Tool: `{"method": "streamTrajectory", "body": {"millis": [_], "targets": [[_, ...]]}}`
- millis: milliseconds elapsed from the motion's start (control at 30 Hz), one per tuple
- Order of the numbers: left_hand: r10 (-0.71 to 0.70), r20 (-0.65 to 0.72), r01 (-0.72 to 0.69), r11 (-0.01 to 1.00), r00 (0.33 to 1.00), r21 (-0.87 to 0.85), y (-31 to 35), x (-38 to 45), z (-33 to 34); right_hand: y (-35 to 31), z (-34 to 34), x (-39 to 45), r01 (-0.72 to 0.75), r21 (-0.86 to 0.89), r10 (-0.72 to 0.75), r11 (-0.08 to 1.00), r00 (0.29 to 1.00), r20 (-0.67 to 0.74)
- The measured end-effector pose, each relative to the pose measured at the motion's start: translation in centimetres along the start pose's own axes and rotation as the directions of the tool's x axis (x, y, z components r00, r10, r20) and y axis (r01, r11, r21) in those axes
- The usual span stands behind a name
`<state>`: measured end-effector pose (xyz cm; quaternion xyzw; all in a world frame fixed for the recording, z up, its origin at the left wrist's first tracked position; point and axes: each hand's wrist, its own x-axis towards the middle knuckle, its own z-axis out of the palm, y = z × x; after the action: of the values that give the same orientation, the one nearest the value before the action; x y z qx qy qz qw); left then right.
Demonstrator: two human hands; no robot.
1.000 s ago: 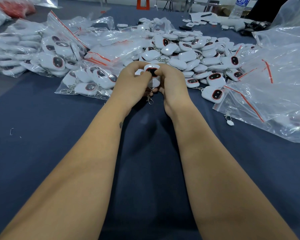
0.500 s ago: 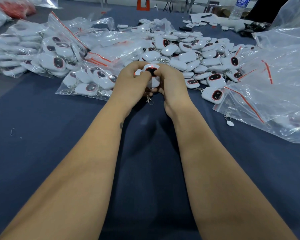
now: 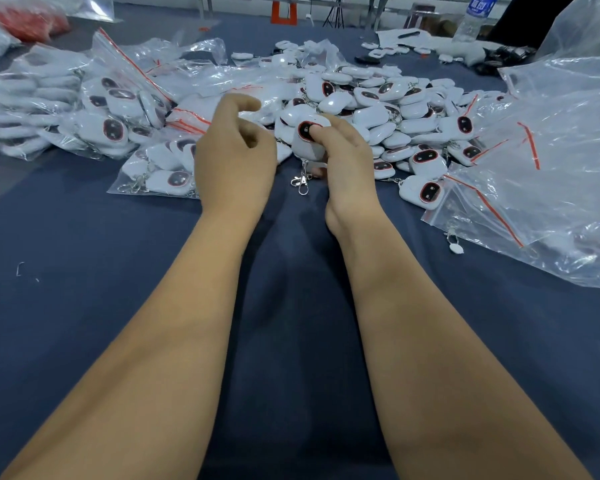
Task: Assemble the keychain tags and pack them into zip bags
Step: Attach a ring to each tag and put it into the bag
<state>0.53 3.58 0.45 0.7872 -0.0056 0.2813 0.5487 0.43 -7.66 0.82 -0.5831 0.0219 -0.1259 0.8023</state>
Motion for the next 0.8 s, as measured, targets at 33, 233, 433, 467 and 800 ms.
{"method": "streamTrajectory", "body": {"millis": [33, 233, 433, 467, 800], "targets": [[0.023, -0.028, -0.020, 0.993, 0.999, 0.114, -0.3, 0.2, -0.2, 0.0, 0.0, -0.1, -0.003, -0.003, 0.002, 1.000, 1.000, -0.012], [0.078, 0.105, -0.125, 0.798, 0.991, 0.589, -1.1, 0.3, -0.3, 0.0, 0.0, 0.1, -0.055, 0.058, 0.057, 0.997, 0.998, -0.040], [0.063, 0.059, -0.084, 0.882, 0.996, 0.464, -0.6, 0.2, -0.6, -0.1, 0.2, 0.0, -0.141, 0.289, 0.117, 0.947, 0.988, 0.098], [0.055, 0.043, -0.067, 0.927, 0.998, 0.368, -0.3, 0.0, -0.6, 0.0, 0.3, 0.1, -0.148, 0.288, 0.119, 0.946, 0.986, 0.117], [0.010, -0.114, -0.028, 0.987, 0.993, -0.160, 1.2, -0.6, -0.1, 1.4, 0.7, 0.1, -0.020, -0.156, 0.030, 0.988, 0.998, 0.063]]}}
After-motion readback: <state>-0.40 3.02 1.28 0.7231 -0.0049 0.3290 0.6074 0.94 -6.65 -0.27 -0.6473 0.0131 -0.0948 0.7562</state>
